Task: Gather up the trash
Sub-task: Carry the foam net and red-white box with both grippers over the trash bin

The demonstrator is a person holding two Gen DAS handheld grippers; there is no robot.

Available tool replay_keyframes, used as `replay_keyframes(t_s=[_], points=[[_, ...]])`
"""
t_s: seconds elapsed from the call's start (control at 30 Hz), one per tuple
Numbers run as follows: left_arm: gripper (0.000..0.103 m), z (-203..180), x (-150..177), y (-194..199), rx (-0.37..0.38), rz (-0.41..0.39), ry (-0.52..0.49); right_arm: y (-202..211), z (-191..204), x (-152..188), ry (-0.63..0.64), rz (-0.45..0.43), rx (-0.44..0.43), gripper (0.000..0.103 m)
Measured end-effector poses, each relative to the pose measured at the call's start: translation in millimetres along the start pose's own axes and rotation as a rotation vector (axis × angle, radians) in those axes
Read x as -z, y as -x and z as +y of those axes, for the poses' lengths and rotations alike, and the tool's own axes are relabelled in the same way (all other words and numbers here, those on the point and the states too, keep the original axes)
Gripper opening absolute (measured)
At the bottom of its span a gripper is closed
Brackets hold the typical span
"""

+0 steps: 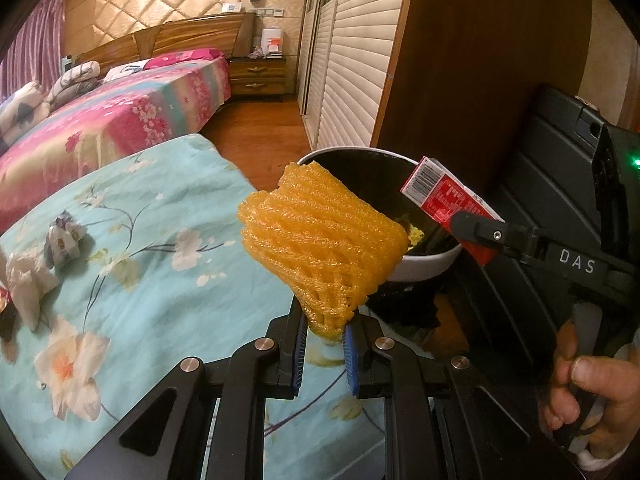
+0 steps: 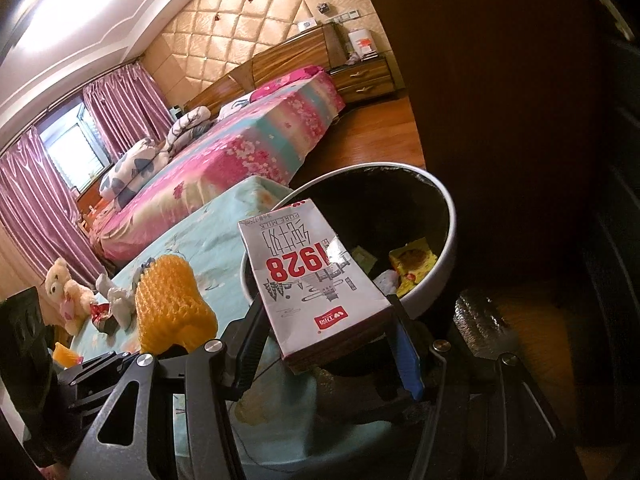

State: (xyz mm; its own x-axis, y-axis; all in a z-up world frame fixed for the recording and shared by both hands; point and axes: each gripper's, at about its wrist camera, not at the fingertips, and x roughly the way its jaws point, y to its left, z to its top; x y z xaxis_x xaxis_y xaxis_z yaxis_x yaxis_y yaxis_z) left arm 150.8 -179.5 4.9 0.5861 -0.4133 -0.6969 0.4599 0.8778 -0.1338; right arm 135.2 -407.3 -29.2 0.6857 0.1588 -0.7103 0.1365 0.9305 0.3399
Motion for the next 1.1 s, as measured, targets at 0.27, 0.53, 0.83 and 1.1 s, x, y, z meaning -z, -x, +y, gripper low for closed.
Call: replay_keyframes(t_s=[0.27, 0.53, 0.83, 1.1], points=[[0.015, -5, -13, -11, 0.001, -0.009, -0.018, -6, -3, -6, -0.005, -0.003, 0.013, 0.057], [0.015, -7, -23, -27, 0.001, 0.007, -0.021, -10, -10, -14, -0.001, -0.004, 0.028, 0.057], [0.015, -10, -35, -42, 0.004, 0.015, -0.029, -17, -14, -22, -0.002, -0.006, 0.040, 0.057], [0.015, -13, -44, -51, 0.008, 0.019, -0.034, -22, -21, -26, -0.012, 0.006, 0.045, 0.057]])
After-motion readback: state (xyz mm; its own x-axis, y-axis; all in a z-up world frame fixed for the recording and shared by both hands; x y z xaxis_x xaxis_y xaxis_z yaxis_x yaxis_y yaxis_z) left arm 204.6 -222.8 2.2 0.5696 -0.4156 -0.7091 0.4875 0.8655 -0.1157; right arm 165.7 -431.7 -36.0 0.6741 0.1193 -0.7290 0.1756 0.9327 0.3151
